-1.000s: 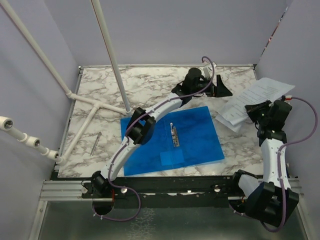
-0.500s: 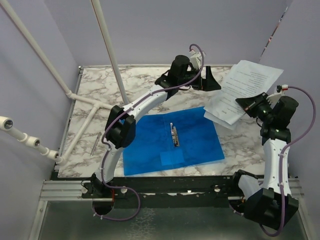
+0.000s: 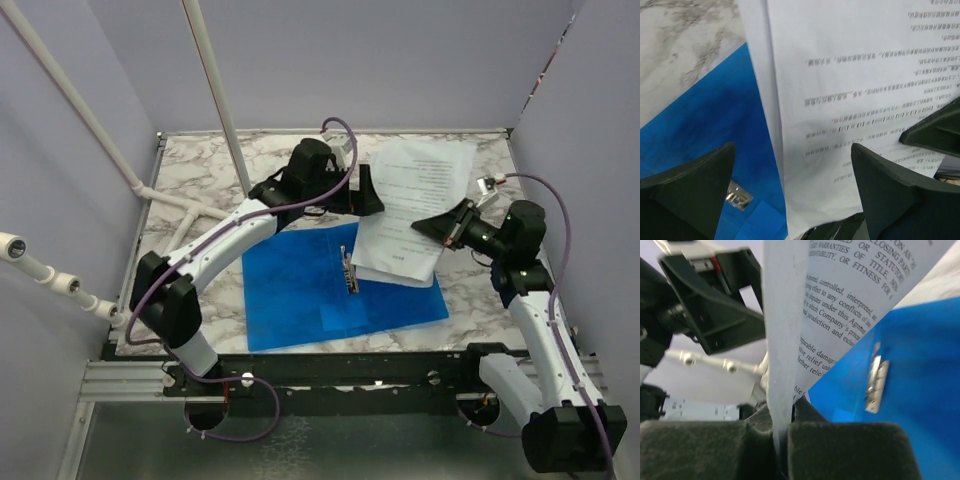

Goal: Put the files into the folder

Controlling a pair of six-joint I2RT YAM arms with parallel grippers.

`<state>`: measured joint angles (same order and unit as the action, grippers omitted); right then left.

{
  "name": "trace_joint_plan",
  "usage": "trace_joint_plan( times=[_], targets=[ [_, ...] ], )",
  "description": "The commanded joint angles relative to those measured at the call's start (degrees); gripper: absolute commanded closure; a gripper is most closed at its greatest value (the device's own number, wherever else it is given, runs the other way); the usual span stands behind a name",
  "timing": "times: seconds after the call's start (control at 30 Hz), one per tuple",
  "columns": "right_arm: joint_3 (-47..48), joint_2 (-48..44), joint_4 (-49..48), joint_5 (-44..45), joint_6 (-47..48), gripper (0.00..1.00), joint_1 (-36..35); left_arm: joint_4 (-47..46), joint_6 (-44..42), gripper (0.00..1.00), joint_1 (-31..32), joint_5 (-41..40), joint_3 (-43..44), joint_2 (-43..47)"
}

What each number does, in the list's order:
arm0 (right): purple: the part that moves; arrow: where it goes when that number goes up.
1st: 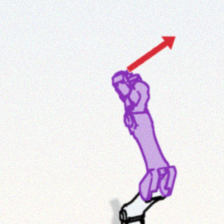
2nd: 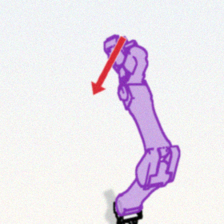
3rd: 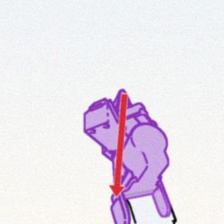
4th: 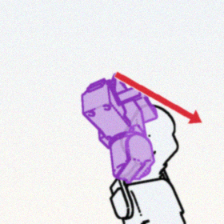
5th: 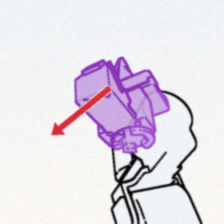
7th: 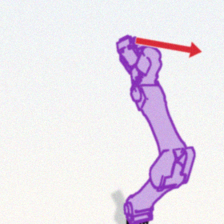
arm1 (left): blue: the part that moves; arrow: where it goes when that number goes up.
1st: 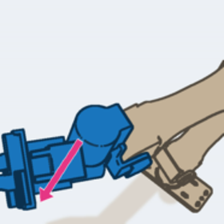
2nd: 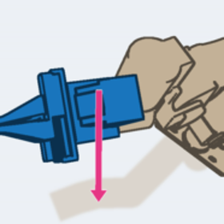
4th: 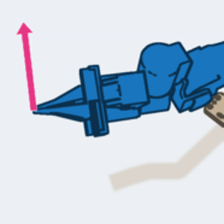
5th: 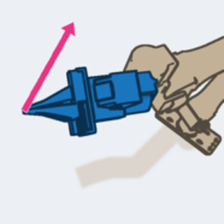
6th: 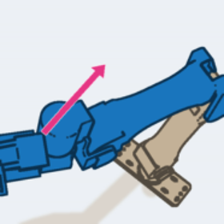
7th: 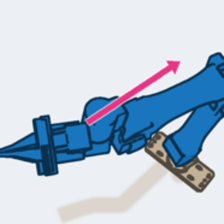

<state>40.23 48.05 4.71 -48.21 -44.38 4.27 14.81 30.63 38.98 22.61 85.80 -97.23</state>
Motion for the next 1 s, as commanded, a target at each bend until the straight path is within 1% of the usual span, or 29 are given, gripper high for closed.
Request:
trace_joint_plan(
  times=[0.0,0.13,0.2,0.3,0.4,0.47,0.77,0.97],
  targets=[
    [-2.26,0.81,-5.16,6.67,-2.96,0.99,-11.76,8.26,-2.21,0.01,-0.60,-13.21,-7.18,11.91],
    [-5.13,3.23,-11.15,10.85,-5.53,0.99,-19.33,14.59,-2.11,0.01,-0.64,-23.76,-13.37,19.80],
    [-5.33,6.22,-12.44,14.10,-5.54,0.99,-24.63,17.59,-1.07,0.01,-0.79,-29.20,-16.20,23.47],
    [-5.10,12.13,-15.50,18.70,-6.65,0.99,-32.94,21.46,0.68,0.01,-0.77,-35.15,-20.16,28.76],
    [-4.45,18.10,-18.87,24.02,-8.13,0.99,-39.58,24.16,1.70,0.01,-0.90,-36.89,-23.38,33.94],
    [-4.10,21.83,-21.34,26.16,-9.57,0.99,-42.62,25.64,2.22,0.01,-0.89,-37.30,-25.08,36.94],
    [-1.52,34.53,-27.01,33.79,-15.68,0.99,-52.56,31.62,4.36,0.01,-0.89,-37.38,-28.99,44.36],
    [3.08,41.82,-28.13,35.96,-18.30,0.99,-56.61,32.75,5.79,0.01,-0.89,-36.18,-31.58,47.06]
  ],
)
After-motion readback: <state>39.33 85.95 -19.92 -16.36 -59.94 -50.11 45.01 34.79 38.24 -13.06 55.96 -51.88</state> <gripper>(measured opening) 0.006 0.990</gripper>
